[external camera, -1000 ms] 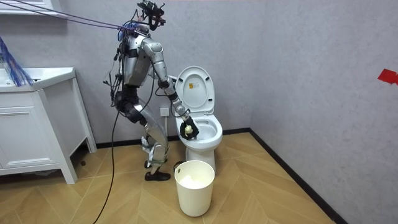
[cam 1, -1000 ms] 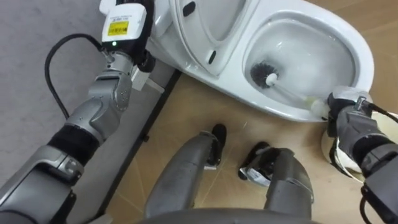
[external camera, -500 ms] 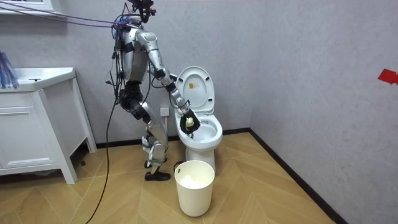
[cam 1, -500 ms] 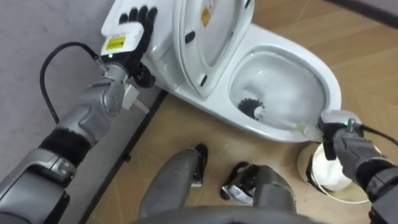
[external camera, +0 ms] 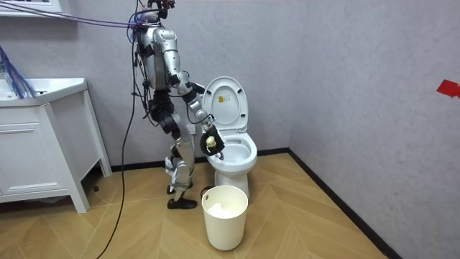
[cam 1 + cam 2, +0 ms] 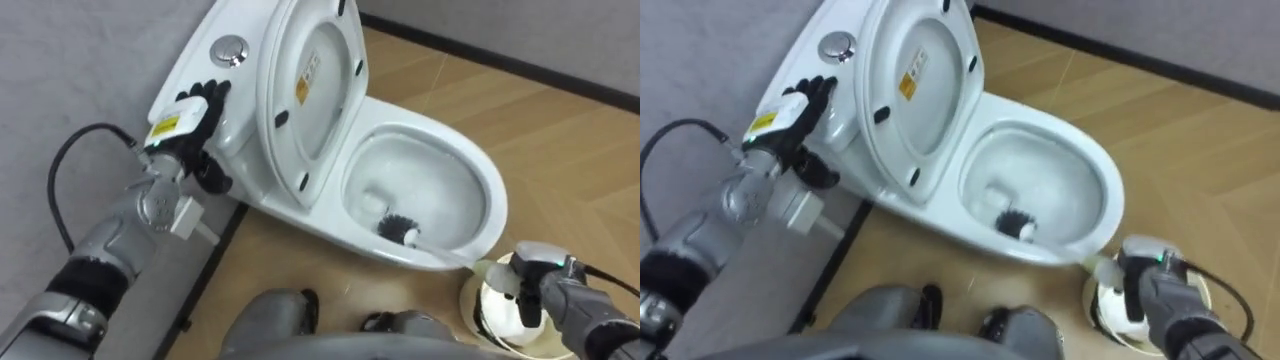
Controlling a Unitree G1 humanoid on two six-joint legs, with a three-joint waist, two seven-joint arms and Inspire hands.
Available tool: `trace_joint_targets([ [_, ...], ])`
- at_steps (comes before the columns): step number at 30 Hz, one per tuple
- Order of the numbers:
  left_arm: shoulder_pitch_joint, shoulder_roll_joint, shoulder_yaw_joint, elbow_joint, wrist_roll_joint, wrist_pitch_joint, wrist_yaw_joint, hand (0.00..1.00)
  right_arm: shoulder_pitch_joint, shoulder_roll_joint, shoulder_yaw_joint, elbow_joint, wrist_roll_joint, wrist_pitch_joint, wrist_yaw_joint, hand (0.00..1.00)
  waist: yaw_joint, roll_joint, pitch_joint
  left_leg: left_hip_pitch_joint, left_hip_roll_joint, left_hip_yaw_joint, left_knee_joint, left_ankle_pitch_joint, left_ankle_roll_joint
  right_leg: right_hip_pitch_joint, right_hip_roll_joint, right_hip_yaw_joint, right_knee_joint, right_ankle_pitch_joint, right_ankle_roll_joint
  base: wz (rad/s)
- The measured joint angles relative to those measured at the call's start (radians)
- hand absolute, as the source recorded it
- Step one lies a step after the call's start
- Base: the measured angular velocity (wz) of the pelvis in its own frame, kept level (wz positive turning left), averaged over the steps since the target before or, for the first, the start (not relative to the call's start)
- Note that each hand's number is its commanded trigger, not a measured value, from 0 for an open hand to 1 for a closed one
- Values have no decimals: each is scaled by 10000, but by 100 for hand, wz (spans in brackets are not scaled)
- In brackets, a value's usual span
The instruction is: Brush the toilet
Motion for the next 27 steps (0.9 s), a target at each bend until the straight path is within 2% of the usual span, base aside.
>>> trace_joint_targets([
  [2,459,-22,172,-42,202,-41,129,0,389,150,-259,-64,-3,30,38,100,-19,2,-31,440,-1,-2,-226,-55,-47,437,103,19,-326,16,26,-18],
  [5,1241,-395,668,-179,972,-87,462,0,1252,390,-995,-219,-60,25,75,100,-11,16,-97,1141,3,-9,-606,-56,-60,1088,303,99,-961,95,98,-11],
  [7,2257,-477,1212,-691,1728,-49,668,0,1697,671,-1373,-492,-211,172,92,100,1,-77,-172,1591,2,-87,-824,-55,-62,1545,396,261,-1352,138,104,-31],
  [8,2484,-491,1292,-807,1868,-16,720,0,1761,728,-1409,-547,-217,191,95,100,-1,-105,-190,1711,3,-142,-893,-55,-62,1683,433,282,-1505,167,108,-20],
  [10,3141,-805,1685,-1302,2061,77,838,0,2267,885,-1781,-738,-196,200,105,100,-26,-140,-208,2155,-7,-267,-1193,-55,-63,2249,519,259,-1948,225,160,-2],
  [11,3279,-904,1776,-1346,2033,73,909,0,2359,930,-1874,-736,-194,196,108,100,-25,-151,-210,2279,-5,-269,-1266,-55,-63,2325,539,246,-2041,235,177,0],
  [15,3853,-1642,2511,-1539,1744,-111,1605,0,2666,1397,-2407,-503,-325,100,132,100,-2,-292,-191,2743,-1,-325,-1607,-81,-105,2850,649,204,-2354,243,192,0],
  [16,3902,-1749,2635,-1536,1724,-156,1762,0,2664,1461,-2453,-423,-325,74,116,100,14,-305,-177,2787,2,-363,-1634,-86,-112,2896,663,211,-2373,243,192,0],
  [19,4159,-2324,3226,-1542,1467,-341,2347,0,2751,1602,-2742,-320,-350,-27,17,100,255,-304,-171,2873,1,-703,-1674,-129,-178,2975,716,266,-2498,243,192,-8],
  [21,4390,-2474,3535,-1679,1196,-403,2644,0,2774,1647,-2839,-321,-299,-67,-9,100,315,-303,-167,2887,15,-858,-1715,-175,-250,2984,753,254,-2544,243,192,0],
  [23,4570,-2646,3955,-1766,1103,-438,2947,0,2846,1675,-2839,-311,-263,-81,-21,100,565,-310,-135,2971,20,-856,-1825,-175,-251,2987,759,260,-2554,243,192,2],
  [25,4670,-2683,4375,-1893,618,-579,3542,0,2781,1751,-2838,-99,-269,-134,-19,100,786,-343,-47,2971,-3,-924,-1823,-176,-252,3017,758,202,-2621,241,197,11],
  [27,4682,-2702,4628,-1899,328,-810,3935,0,2628,1766,-2838,93,-284,-208,17,100,946,-323,1,2963,-32,-1001,-1814,-176,-252,3094,760,119,-2788,240,222,18],
])
